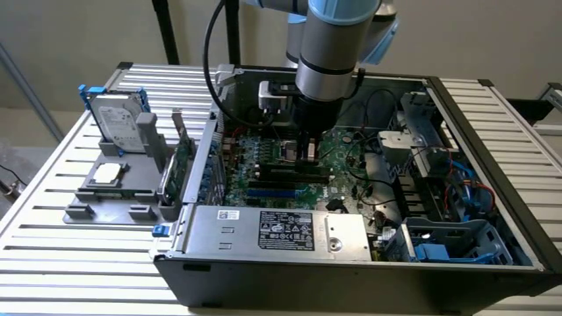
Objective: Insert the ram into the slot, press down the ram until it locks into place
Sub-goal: 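Insert the ram into the slot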
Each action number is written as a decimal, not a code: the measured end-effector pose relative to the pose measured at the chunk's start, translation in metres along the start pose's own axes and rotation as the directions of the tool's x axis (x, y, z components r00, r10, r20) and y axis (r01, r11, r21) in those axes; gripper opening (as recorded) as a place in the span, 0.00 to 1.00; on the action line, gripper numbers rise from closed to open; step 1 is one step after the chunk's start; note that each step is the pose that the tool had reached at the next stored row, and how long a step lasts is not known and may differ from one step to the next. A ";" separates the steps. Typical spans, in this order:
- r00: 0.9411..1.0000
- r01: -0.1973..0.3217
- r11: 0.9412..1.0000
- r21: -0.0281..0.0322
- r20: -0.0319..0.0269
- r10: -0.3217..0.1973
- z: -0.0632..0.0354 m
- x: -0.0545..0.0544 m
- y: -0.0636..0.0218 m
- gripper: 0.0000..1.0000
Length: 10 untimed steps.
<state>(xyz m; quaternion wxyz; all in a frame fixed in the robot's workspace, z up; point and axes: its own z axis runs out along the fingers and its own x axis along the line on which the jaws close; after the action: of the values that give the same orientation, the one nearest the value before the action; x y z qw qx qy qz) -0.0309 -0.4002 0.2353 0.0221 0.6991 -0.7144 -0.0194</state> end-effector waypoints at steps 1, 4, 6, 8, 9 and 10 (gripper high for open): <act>1.000 0.000 1.000 0.000 0.000 0.000 0.0001 0.000 0.0000 0.13; 1.000 0.000 1.000 0.000 0.000 0.000 0.0006 -0.002 0.0001 0.13; 1.000 0.000 1.000 0.000 -0.001 0.000 0.0013 -0.002 0.0000 0.13; 1.000 0.000 1.000 0.000 -0.002 0.000 0.0018 -0.003 -0.0001 0.13; 1.000 0.000 1.000 0.000 -0.003 0.000 0.0020 -0.003 0.0000 0.13; 1.000 0.000 1.000 0.000 -0.004 0.000 0.0020 -0.003 0.0000 0.13</act>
<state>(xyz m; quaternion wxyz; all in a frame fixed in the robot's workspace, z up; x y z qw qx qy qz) -0.0310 -0.3977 0.2333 0.0234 0.6990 -0.7145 -0.0180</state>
